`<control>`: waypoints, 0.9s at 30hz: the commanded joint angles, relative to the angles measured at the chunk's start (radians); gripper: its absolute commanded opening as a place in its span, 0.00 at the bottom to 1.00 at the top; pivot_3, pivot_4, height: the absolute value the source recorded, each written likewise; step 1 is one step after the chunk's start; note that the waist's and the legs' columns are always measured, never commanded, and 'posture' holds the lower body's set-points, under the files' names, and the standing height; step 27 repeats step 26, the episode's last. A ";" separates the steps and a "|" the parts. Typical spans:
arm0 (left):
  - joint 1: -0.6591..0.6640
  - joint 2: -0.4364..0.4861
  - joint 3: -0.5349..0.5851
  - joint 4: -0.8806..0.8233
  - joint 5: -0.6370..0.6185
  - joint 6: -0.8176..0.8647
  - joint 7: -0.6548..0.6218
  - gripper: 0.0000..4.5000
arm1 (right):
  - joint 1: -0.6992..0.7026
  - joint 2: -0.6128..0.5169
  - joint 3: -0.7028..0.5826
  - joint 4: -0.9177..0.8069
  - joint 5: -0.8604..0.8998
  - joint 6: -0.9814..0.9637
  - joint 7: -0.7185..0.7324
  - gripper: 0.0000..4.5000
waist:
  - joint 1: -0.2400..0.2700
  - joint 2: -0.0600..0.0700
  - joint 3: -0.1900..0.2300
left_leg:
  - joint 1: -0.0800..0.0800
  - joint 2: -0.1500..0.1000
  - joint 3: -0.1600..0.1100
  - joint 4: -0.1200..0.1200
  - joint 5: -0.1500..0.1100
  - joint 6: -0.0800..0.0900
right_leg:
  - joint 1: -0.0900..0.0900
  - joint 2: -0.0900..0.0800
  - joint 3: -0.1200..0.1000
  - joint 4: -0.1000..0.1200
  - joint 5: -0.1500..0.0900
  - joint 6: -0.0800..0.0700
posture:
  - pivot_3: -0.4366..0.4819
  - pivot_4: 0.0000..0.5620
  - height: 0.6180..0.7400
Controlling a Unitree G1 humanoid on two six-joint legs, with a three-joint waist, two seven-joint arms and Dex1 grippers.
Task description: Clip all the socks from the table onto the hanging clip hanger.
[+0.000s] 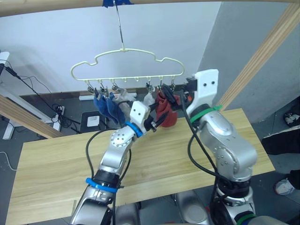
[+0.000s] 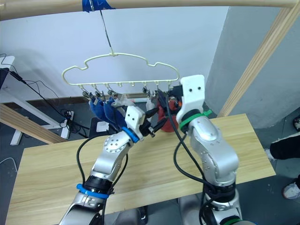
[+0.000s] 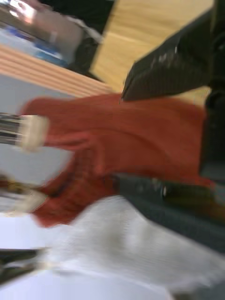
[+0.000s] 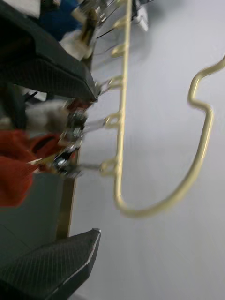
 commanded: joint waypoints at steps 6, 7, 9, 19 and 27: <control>0.223 0.251 0.106 -0.334 -0.143 0.133 -0.180 0.99 | 0.046 -0.338 -0.108 -0.105 0.203 0.020 0.335 1.00 | -0.001 0.000 0.000 | 0.001 0.001 0.001 -0.001 0.000 0.000 | 0.000 0.000 0.001 -0.001 -0.003 0.004 | 0.20 0.44 1.00; 0.227 0.260 0.109 -0.344 -0.151 0.143 -0.180 0.99 | 0.046 -0.350 -0.110 -0.099 0.212 0.014 0.341 1.00 | 0.001 0.000 0.000 | 0.001 0.001 0.001 0.000 0.000 0.000 | 0.000 0.000 0.000 0.000 -0.003 0.004 | 0.20 0.43 1.00; 0.287 0.352 0.210 -0.397 -0.201 0.211 -0.210 0.99 | 0.049 -0.434 -0.130 -0.086 0.253 -0.003 0.435 1.00 | 0.003 -0.001 0.000 | 0.001 0.001 0.001 0.000 0.000 0.000 | 0.000 0.001 0.000 0.000 -0.003 0.005 | 0.22 0.42 1.00; 0.499 0.592 0.542 -0.471 -0.284 0.451 -0.228 0.99 | 0.081 -0.728 -0.165 0.070 0.297 -0.199 0.754 1.00 | 0.022 -0.002 -0.001 | 0.001 0.001 0.002 0.000 0.000 0.000 | 0.000 0.000 0.001 -0.003 -0.003 0.005 | 0.31 0.36 1.00; 0.517 0.603 0.628 -0.453 -0.359 0.513 -0.266 0.99 | 0.066 -0.771 -0.135 0.172 0.245 -0.318 0.810 1.00 | 0.053 -0.004 -0.006 | 0.001 0.001 0.003 0.000 0.000 0.000 | 0.000 0.000 0.001 -0.003 -0.002 0.003 | 0.34 0.31 1.00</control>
